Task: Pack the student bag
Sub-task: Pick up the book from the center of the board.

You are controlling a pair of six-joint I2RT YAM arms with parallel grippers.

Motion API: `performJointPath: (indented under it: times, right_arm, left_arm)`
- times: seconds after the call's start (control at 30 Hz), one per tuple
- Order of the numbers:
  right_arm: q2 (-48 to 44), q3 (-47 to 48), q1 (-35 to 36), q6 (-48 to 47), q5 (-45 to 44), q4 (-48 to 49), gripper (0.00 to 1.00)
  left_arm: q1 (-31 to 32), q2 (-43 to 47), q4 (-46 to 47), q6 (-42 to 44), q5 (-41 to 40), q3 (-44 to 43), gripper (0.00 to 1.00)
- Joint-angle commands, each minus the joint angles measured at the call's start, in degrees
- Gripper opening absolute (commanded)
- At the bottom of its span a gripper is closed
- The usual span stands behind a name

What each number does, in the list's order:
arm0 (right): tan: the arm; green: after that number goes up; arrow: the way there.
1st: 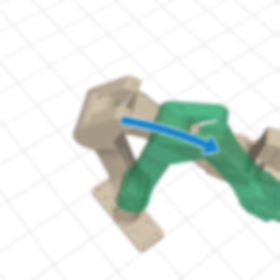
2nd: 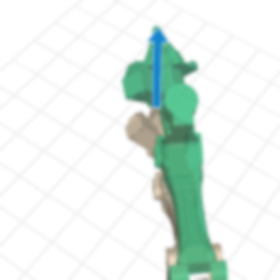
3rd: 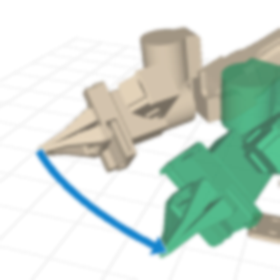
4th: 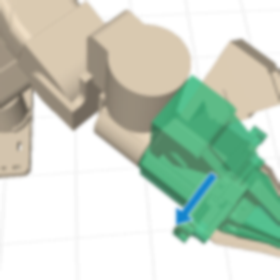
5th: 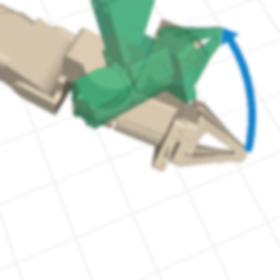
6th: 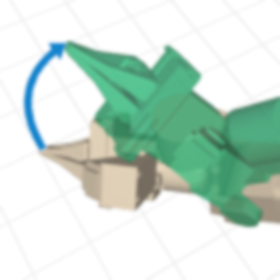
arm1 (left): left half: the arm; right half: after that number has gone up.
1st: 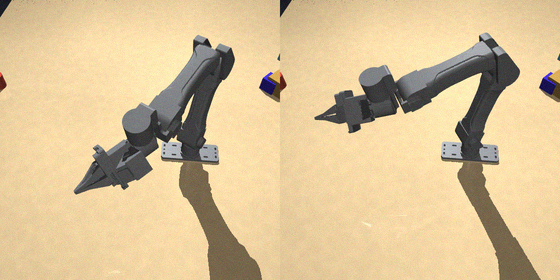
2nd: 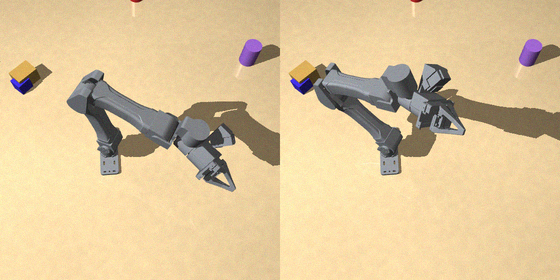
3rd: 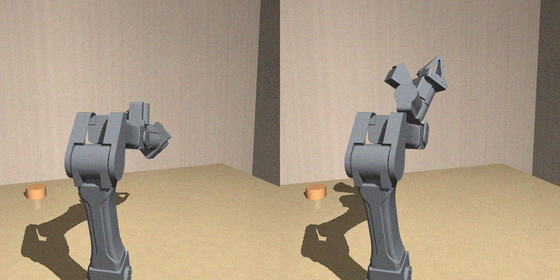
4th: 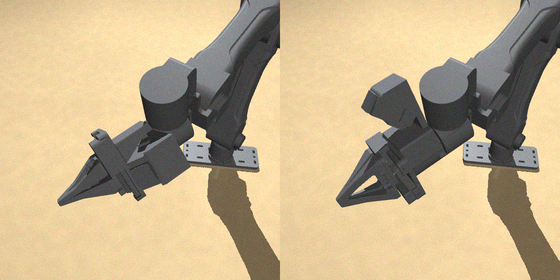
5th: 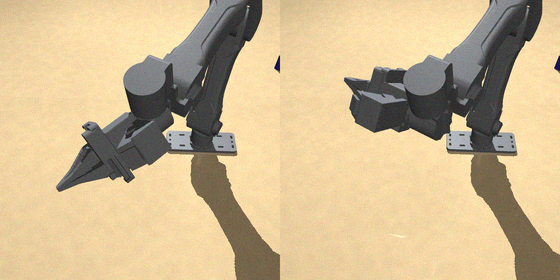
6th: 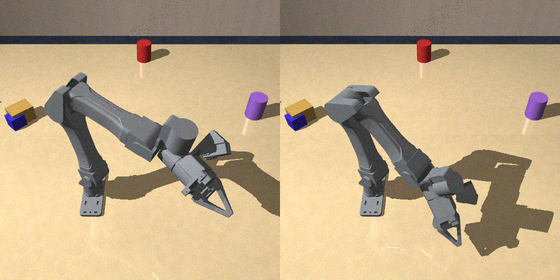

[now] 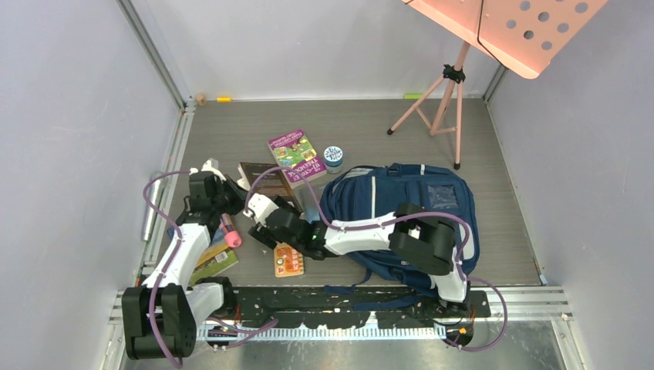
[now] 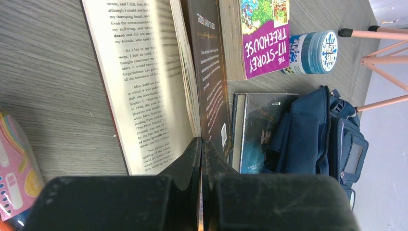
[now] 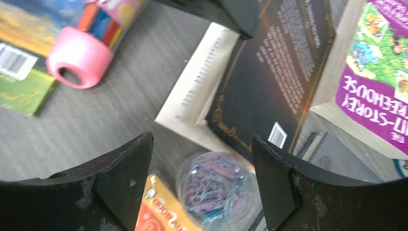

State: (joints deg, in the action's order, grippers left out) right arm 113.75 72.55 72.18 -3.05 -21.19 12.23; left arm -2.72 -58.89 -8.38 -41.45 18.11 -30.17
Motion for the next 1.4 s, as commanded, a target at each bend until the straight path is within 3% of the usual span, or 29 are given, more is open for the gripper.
performJointPath:
  times: [0.0, 0.17, 0.2, 0.27, 0.33, 0.37, 0.43, 0.63, 0.83, 1.0, 1.2, 1.37]
  right_arm:
    - [2.1, 3.0, -0.6, -3.9, -9.1, 9.2, 0.80]
    - [5.9, 5.5, -0.8, -7.8, -11.9, 11.6, 0.76]
    - [6.9, 6.0, -0.8, -8.1, -11.7, 11.9, 0.71]
    - [8.3, 7.2, -1.0, -9.0, -11.6, 12.6, 0.57]
    - [9.5, 8.1, -1.1, -10.7, -12.4, 13.3, 0.35]
    - [9.6, 8.4, -1.1, -11.1, -13.2, 14.0, 0.19]
    - [9.1, 8.0, -1.1, -11.8, -14.6, 15.5, 0.04]
    - [5.7, 5.6, -1.2, -12.0, -17.9, 18.8, 0.00]
    - [1.5, 2.0, -1.2, -9.3, -17.8, 20.2, 0.00]
    - [-0.6, -0.6, -0.7, -8.8, -15.5, 21.0, 0.00]
    - [-0.3, -0.8, 0.3, -10.1, -14.0, 20.3, 0.00]
    - [0.0, -0.4, 0.8, -10.2, -13.4, 19.6, 0.00]
  left_arm:
    - [-0.4, 0.3, 3.5, -0.5, 2.2, -1.5, 0.00]
    - [-0.5, 0.2, 3.1, -0.7, 2.5, -1.8, 0.00]
    - [-0.4, 0.2, 3.0, -0.7, 2.5, -1.7, 0.00]
    - [-0.5, 0.3, 2.7, -0.7, 2.6, -1.8, 0.00]
    - [-0.6, 0.6, 2.1, -0.5, 2.6, -1.9, 0.00]
    - [-0.8, 0.8, 1.6, -0.3, 2.4, -2.1, 0.00]
    - [-1.3, 1.3, -0.2, 0.3, 1.2, -2.7, 0.00]
    - [-3.2, 2.9, -5.2, 0.8, -2.5, -5.5, 0.51]
    - [-3.2, 1.5, -4.9, -1.6, -2.6, -5.1, 0.84]
    - [-3.2, -3.0, 2.8, -5.0, -0.4, -3.6, 0.91]
    - [-3.3, -11.3, 10.6, -6.7, 5.4, -5.4, 0.92]
    - [-3.3, -12.7, 12.5, -8.3, 5.9, -5.2, 0.92]
